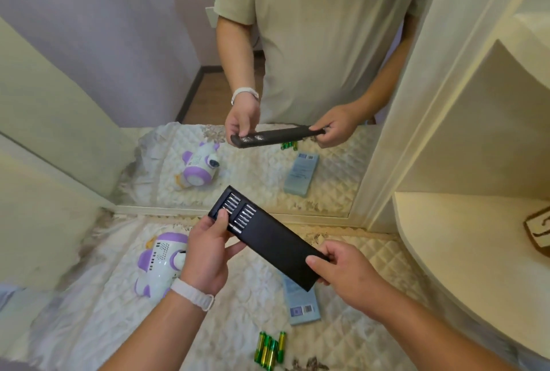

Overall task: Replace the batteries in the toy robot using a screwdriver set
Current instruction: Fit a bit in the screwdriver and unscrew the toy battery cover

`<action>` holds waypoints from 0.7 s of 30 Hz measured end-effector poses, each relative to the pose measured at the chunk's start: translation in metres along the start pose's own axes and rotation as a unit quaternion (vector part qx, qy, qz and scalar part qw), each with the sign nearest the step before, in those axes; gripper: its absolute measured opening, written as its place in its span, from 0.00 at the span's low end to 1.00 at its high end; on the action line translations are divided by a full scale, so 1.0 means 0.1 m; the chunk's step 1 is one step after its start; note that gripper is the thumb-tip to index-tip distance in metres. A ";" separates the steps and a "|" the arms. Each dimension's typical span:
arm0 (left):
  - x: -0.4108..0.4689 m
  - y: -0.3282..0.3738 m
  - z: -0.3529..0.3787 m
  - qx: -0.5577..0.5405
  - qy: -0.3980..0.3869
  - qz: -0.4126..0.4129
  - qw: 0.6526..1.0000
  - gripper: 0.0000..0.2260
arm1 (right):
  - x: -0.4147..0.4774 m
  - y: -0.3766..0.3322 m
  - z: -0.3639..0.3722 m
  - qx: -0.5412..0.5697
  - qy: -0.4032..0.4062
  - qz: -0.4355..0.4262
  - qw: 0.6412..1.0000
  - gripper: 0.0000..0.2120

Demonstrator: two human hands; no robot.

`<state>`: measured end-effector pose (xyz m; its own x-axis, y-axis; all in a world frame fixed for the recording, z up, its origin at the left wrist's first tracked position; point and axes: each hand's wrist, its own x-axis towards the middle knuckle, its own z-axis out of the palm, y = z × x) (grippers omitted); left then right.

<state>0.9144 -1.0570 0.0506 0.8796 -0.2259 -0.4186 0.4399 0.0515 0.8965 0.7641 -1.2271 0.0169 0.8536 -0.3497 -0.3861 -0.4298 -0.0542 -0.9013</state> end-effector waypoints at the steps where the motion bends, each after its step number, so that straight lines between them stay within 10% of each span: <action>1: 0.03 0.00 -0.06 -0.003 0.011 0.003 1.000 0.10 | 0.01 0.04 -0.03 -0.004 -0.006 0.004 1.000 0.12; 21: -0.19 -0.44 0.06 -0.006 -0.048 0.000 0.999 0.07 | -0.01 0.03 -0.01 0.004 -0.134 0.059 0.989 0.05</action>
<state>0.8766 -1.0611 0.0200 0.8585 -0.3182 -0.4021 0.4424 0.0633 0.8946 0.7622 -1.2277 0.0146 0.8455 -0.0923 -0.5259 -0.5296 -0.0198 -0.8480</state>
